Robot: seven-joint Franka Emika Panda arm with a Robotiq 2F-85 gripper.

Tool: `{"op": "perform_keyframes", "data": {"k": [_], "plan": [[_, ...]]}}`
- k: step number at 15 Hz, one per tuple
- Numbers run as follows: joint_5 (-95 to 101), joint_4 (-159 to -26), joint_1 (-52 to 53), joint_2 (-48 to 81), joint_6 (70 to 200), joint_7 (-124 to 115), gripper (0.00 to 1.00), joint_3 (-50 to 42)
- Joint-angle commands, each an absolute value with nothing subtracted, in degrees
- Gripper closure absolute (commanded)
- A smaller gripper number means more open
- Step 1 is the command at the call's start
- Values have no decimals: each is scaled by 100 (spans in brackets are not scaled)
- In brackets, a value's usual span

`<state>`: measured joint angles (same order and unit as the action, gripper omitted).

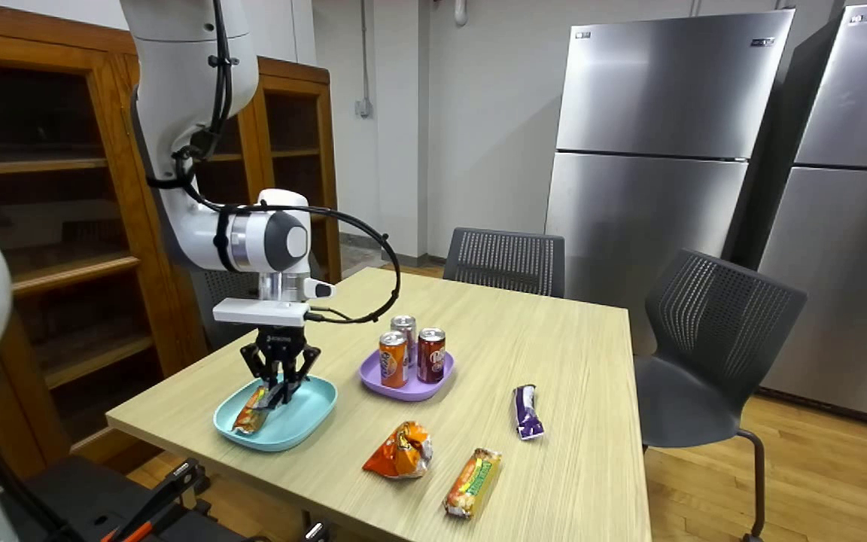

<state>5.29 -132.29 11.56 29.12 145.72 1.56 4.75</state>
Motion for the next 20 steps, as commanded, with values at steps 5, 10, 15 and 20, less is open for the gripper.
{"op": "perform_keyframes", "data": {"k": [5, 10, 15, 20], "plan": [[570, -13617, 1089, 2828, 15049, 176, 94, 570], [543, -13650, 1091, 2884, 15195, 192, 94, 630], [546, -13725, 1078, 2807, 15211, 205, 45, 643], [368, -13848, 899, 2470, 15132, 295, 7, 730]]}}
